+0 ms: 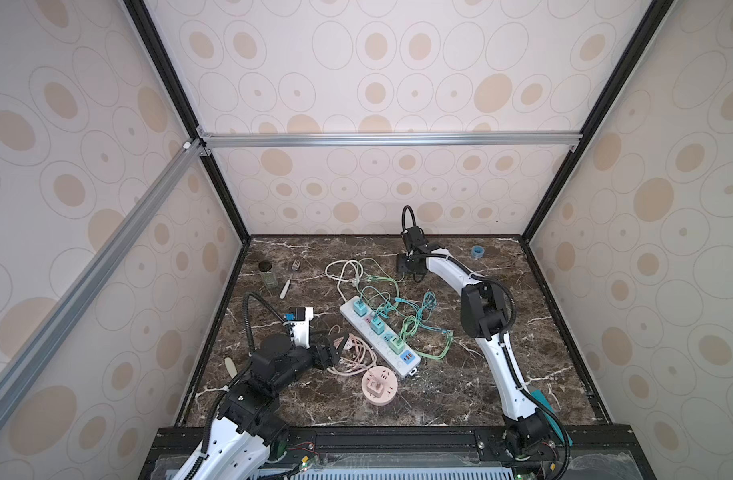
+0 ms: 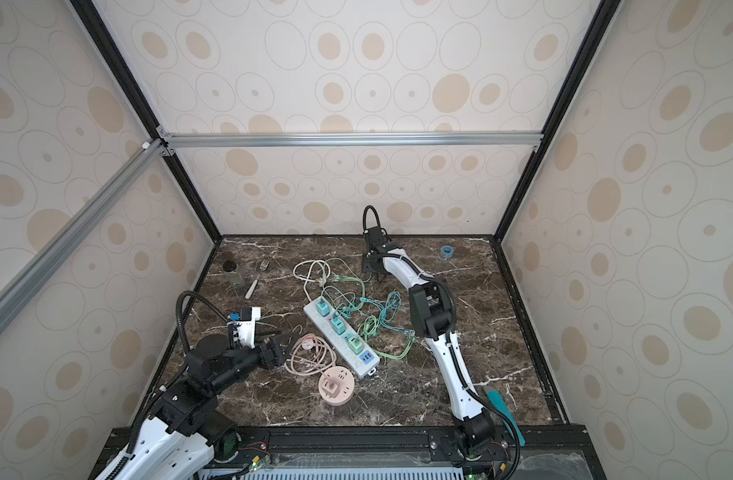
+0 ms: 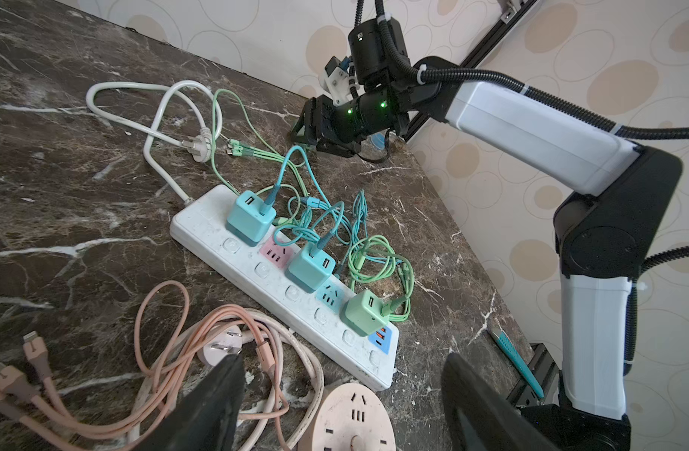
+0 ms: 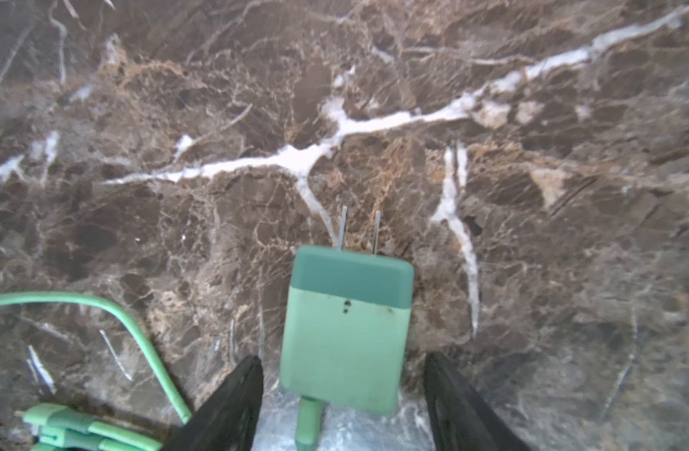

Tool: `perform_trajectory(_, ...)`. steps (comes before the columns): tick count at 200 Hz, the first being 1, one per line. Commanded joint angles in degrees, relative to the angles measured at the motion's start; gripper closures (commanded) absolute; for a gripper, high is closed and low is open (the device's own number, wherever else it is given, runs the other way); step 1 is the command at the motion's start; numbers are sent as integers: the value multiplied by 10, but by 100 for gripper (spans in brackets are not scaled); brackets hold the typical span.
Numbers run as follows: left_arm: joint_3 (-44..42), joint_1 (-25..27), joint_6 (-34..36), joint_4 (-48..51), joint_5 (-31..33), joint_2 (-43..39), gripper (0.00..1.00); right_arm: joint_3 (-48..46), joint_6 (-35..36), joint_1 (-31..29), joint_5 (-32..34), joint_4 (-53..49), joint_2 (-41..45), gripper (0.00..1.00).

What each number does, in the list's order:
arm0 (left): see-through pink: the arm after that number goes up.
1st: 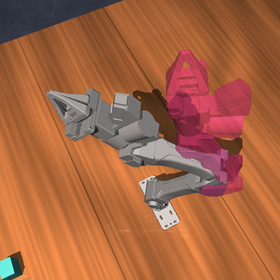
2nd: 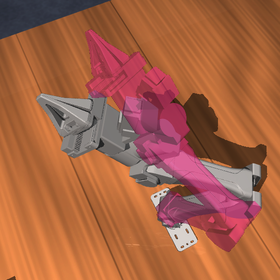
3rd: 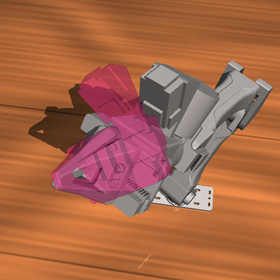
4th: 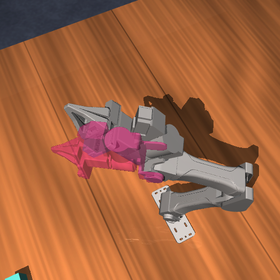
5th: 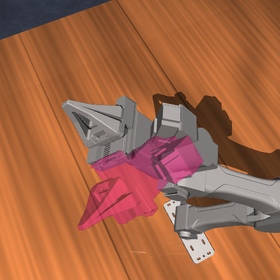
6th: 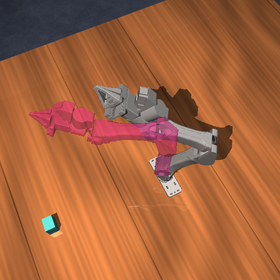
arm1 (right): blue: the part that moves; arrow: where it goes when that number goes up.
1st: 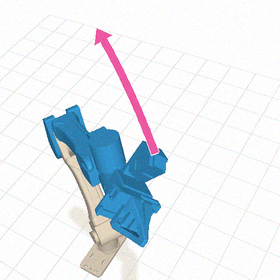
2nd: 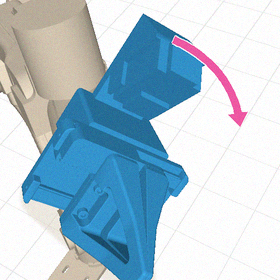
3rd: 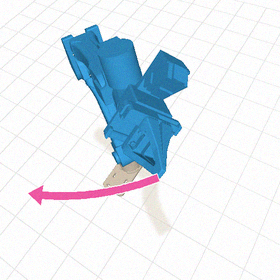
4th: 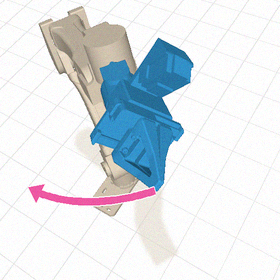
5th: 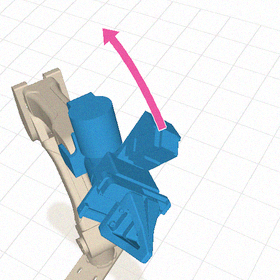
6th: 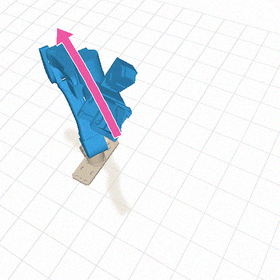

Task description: Insert the plug

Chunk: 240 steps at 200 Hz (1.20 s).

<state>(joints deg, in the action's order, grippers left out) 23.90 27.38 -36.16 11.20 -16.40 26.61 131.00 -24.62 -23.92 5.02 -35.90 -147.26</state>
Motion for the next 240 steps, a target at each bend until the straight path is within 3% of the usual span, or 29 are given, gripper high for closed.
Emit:
perform_trajectory(1,1,-4,0,-12,-3,-3,20,36,-8,2,11,-20,-20,34)
perform_trajectory(94,1,-5,0,-12,-4,1,20,49,4,1,18,-29,-35,39)
perform_trajectory(140,3,-4,0,-10,-3,4,20,45,10,3,19,-28,-39,46)
perform_trajectory(203,4,-4,-7,-8,-9,7,20,11,44,4,16,21,3,68)
perform_trajectory(240,4,-4,-8,-10,-12,7,20,-128,82,4,-8,99,95,77)
